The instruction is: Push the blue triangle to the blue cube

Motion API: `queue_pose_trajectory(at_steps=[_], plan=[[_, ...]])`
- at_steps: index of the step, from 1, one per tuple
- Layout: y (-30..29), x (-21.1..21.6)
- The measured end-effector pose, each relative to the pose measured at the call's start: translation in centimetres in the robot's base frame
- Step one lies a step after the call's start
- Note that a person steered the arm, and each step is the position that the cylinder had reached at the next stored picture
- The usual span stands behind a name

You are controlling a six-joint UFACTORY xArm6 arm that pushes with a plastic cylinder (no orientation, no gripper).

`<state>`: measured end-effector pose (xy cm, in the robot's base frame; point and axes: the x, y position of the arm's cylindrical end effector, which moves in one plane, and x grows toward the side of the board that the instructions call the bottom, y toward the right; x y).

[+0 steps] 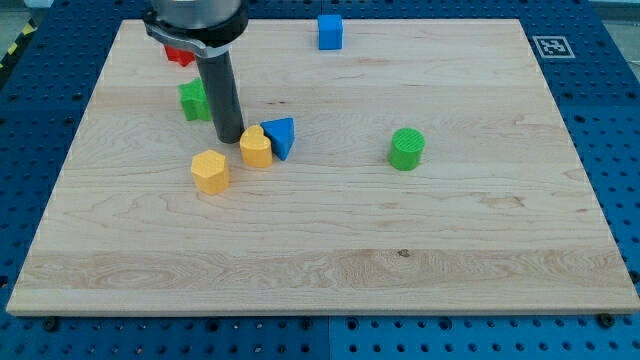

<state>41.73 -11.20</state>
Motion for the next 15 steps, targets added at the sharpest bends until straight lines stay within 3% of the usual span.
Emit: queue_pose_trajectory(at_steps=[2,5,12,15], plan=[[4.8,1.0],[7.4,2.3],[17.7,-7.0],[17.6,-8.9]])
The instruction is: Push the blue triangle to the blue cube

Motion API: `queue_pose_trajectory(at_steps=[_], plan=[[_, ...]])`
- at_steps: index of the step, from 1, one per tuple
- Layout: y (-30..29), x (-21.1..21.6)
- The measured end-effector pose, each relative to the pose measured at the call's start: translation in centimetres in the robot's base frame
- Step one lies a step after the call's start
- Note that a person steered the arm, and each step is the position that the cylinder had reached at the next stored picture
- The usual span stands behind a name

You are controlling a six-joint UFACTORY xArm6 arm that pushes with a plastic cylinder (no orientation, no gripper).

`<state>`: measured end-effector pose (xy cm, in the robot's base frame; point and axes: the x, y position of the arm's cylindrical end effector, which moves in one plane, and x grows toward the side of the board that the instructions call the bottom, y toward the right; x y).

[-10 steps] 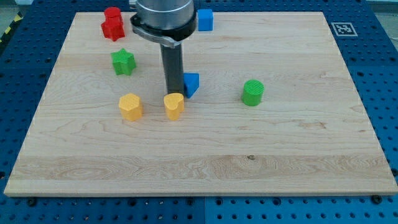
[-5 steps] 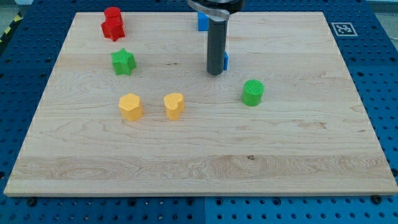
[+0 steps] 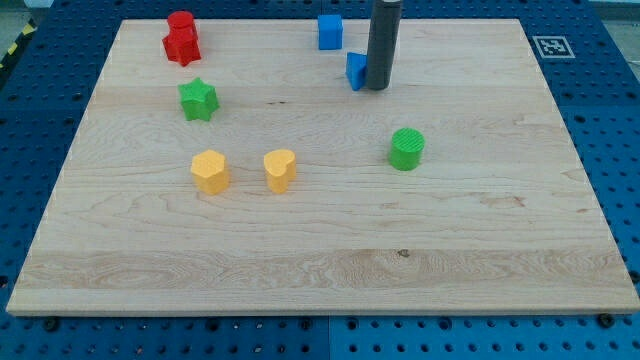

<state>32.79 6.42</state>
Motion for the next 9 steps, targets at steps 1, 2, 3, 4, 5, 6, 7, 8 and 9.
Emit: queue_pose_trajectory(at_steps=[1,2,3,4,5,6,7,8,9], plan=[[-3.3,0.3],[-3.7,0.3],[-3.7,0.3],[-3.7,-0.1],[-4.0,-0.4],[-5.2,-1.1],[-6.6,-2.1],[-6.8,-2.9],[-6.0,-2.7]])
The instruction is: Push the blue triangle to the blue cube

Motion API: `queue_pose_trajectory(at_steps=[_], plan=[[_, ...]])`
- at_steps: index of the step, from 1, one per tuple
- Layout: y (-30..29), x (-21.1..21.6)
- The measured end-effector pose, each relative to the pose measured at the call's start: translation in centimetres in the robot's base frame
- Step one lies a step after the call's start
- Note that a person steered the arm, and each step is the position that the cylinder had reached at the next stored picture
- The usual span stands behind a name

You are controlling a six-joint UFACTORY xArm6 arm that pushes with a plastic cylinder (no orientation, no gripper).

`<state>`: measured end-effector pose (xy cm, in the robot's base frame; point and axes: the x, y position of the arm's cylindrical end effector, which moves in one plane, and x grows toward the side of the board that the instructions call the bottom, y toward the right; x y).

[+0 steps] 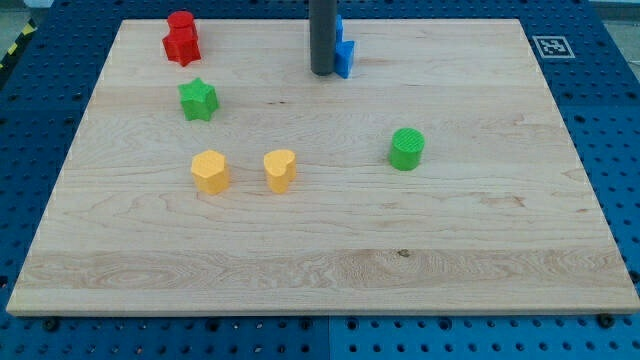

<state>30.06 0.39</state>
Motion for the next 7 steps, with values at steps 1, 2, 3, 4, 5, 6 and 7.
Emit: queue_pose_trajectory(at_steps=[1,2,3,4,5,6,7], plan=[[0.7,0.0],[0.7,-0.2],[0.7,-1.0],[0.7,-1.9],[0.7,-2.5],[0.9,0.2],[4.2,4.1]])
